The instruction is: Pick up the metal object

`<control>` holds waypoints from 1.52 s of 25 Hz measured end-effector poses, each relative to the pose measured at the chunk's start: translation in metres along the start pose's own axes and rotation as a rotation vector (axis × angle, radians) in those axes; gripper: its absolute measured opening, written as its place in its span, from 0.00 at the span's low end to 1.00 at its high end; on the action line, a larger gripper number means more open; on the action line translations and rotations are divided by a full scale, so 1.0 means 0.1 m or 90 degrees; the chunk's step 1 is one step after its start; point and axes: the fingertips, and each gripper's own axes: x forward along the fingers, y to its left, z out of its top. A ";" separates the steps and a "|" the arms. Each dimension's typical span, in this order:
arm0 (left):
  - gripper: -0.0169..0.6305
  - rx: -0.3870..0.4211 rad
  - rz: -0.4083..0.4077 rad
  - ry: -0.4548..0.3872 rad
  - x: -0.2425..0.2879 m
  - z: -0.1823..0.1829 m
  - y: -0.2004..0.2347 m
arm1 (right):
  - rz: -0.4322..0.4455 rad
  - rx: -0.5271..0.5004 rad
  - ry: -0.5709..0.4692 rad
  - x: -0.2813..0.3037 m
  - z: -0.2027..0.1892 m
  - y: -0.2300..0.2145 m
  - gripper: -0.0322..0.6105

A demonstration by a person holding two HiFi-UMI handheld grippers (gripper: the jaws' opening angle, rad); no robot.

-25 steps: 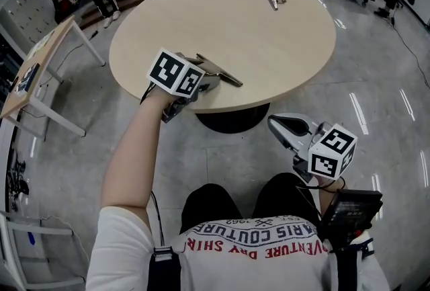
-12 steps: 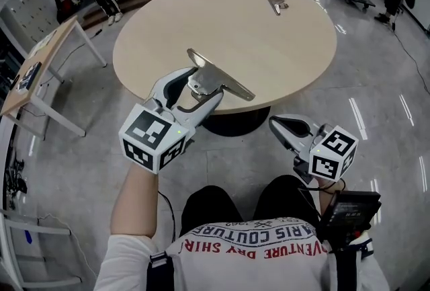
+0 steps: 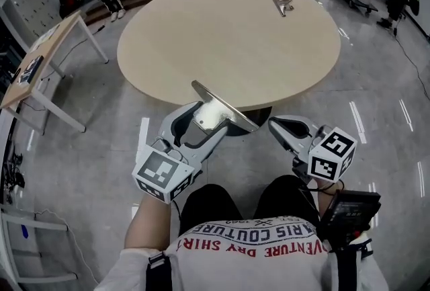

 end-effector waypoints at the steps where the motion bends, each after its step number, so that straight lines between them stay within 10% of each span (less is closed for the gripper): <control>1: 0.46 -0.003 0.000 0.000 0.00 -0.01 0.00 | 0.001 0.000 -0.003 0.00 0.00 0.00 0.05; 38: 0.46 -0.035 -0.003 0.016 0.05 -0.11 -0.02 | 0.017 -0.019 0.011 0.05 -0.03 0.08 0.05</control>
